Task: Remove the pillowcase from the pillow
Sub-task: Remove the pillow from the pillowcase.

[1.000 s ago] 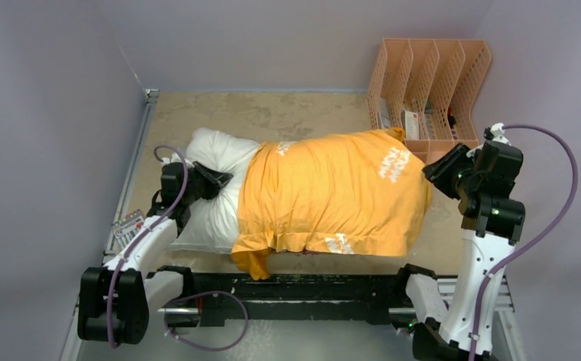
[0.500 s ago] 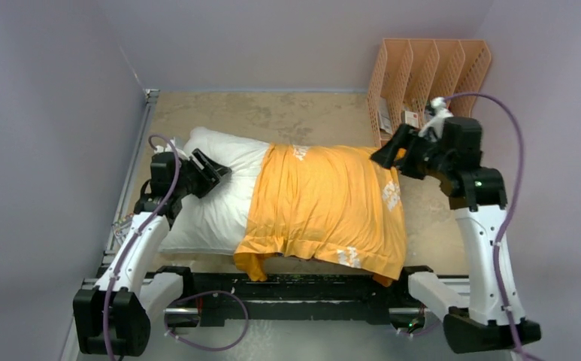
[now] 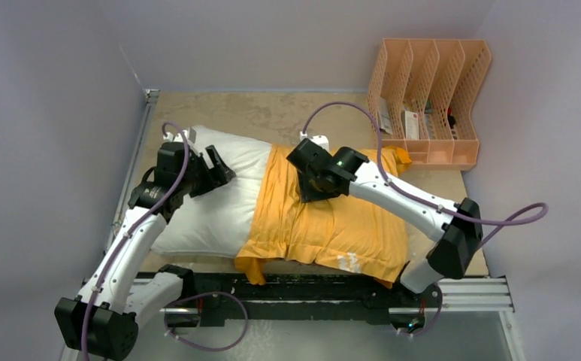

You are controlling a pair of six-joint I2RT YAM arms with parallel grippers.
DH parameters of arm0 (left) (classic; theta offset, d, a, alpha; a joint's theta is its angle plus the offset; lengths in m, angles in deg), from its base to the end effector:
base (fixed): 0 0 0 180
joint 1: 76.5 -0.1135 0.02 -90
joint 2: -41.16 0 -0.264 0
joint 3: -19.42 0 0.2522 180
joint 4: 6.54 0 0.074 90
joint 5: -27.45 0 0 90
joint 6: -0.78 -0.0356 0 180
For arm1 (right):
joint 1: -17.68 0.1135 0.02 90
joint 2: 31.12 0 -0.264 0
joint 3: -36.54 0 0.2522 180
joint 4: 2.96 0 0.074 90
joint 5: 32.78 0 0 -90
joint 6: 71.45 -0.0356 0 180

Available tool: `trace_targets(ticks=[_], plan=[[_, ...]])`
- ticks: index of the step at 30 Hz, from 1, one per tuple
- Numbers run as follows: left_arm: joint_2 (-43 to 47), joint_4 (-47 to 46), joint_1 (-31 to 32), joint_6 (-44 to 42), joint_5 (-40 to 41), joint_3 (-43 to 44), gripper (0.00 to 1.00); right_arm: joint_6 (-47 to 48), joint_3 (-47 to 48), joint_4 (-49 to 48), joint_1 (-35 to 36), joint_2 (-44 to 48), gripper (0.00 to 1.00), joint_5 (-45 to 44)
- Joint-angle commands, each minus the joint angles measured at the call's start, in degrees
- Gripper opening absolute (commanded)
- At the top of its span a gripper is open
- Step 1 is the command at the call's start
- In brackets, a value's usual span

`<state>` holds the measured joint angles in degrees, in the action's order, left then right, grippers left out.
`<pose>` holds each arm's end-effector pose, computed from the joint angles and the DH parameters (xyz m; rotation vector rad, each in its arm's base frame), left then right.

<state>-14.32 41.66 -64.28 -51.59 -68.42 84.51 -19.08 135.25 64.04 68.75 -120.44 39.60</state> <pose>0.1992 -0.0469 0.3049 -0.4515 2.2611 -0.5748 0.2117 0.2449 0.3275 -0.1822 2.5151 0.2323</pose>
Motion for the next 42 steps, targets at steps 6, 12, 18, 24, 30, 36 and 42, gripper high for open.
trace_targets(ticks=[6,12,18,24,30,36,42], plan=[[-3.24,1.96,6.27,-0.54,-1.62,0.11,0.65,-9.89,-14.44,-5.09,0.51,16.35,0.00,-13.19],[-2.98,-0.95,13.19,0.78,-0.90,2.35,0.71,-9.74,-25.30,-7.83,-7.67,25.84,0.00,-6.01],[-3.17,-0.23,20.36,-1.54,-0.17,6.89,0.78,-9.05,-33.81,-15.95,-9.64,32.78,0.00,2.97],[-10.68,6.58,34.11,-0.34,15.78,11.20,0.80,-9.15,-32.73,-17.43,-9.67,29.86,0.00,7.25],[-15.61,13.66,35.42,3.40,27.46,10.25,0.17,-9.58,-29.72,-10.44,-9.67,31.04,0.00,-2.99],[-10.82,18.25,34.42,6.96,39.28,5.54,0.00,-13.40,-28.72,5.31,-15.12,35.34,0.00,-16.90],[-7.01,16.81,30.41,6.64,34.38,1.64,0.00,-10.06,-31.53,2.00,-18.64,41.16,0.00,-10.28]])
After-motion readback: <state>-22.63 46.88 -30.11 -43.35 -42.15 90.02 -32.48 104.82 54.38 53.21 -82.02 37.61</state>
